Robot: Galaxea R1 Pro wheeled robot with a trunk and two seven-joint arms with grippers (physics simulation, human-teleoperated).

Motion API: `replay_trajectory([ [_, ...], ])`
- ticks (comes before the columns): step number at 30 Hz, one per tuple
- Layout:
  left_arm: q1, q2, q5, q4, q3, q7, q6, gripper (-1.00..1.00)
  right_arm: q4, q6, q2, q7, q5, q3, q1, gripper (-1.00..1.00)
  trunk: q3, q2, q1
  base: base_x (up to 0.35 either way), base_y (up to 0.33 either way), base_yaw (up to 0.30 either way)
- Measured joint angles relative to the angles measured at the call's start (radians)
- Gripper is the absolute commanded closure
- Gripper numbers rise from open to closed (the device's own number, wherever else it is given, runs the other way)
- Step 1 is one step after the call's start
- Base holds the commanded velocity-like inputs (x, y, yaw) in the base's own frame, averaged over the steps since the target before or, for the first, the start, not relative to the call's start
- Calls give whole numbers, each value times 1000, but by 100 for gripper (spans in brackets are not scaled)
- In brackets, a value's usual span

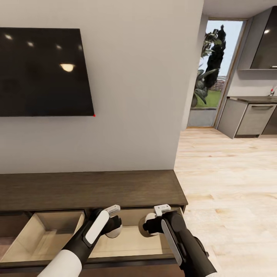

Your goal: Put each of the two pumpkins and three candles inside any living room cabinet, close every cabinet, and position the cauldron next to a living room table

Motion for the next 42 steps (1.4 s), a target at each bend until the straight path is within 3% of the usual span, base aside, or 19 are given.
replay_trajectory([
  [21,0,1,7,1,6,-21,5,100,-1,-2,0,0,-3,0,0,100,0,0,0,0,68,0],
  [24,0,1,33,2,6,-22,7,100,-1,-2,0,0,-2,0,0,100,0,0,0,0,41,0],
  [29,0,3,124,32,5,-22,7,100,-1,-2,0,0,-1,0,0,100,0,0,0,0,8,0],
  [33,0,3,146,41,5,-22,6,100,-1,-2,0,0,-3,0,0,100,0,0,0,0,1,0],
  [42,0,5,148,34,5,-22,7,100,-2,-3,0,0,-3,0,0,100,0,0,0,0,0,0],
])
